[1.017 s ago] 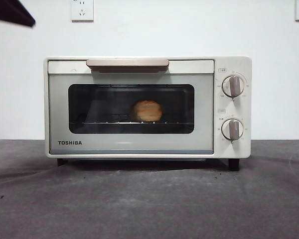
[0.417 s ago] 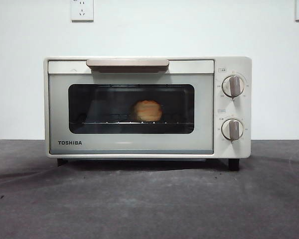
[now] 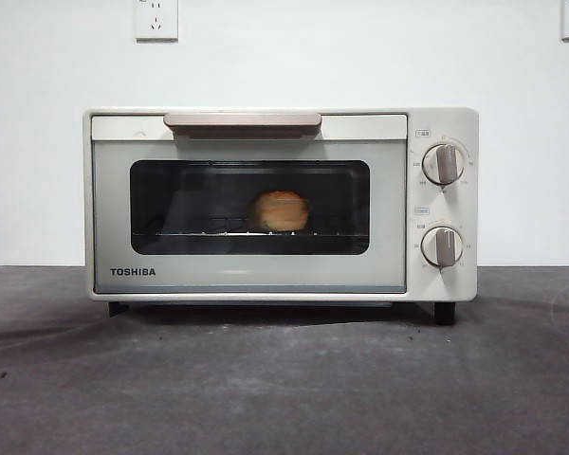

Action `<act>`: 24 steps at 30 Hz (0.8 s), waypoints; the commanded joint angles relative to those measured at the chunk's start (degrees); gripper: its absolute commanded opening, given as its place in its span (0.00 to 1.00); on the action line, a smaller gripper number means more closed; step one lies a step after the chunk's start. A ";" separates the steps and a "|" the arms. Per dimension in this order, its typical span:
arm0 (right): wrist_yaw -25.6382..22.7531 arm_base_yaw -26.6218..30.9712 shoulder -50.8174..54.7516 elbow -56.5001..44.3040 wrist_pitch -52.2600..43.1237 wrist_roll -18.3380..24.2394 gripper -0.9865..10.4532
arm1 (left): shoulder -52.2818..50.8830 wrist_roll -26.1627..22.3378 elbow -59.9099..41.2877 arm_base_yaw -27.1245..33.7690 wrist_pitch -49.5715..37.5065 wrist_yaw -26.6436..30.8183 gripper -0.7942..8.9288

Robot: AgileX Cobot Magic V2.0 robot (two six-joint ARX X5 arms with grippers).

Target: The left arm flap open the oven, the right arm pick bread and place it into oven, the left arm flap close the oven

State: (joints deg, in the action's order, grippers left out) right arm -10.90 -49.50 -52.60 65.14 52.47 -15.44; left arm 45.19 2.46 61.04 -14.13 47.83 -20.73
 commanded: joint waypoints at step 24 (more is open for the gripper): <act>-0.07 -0.61 -0.48 0.83 -0.42 -0.63 0.09 | 0.04 -0.52 1.44 -0.20 -0.50 0.17 0.10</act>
State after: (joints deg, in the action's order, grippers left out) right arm -10.90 -49.50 -52.60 65.14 52.47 -15.46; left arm 45.04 2.46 61.04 -14.13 47.83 -20.73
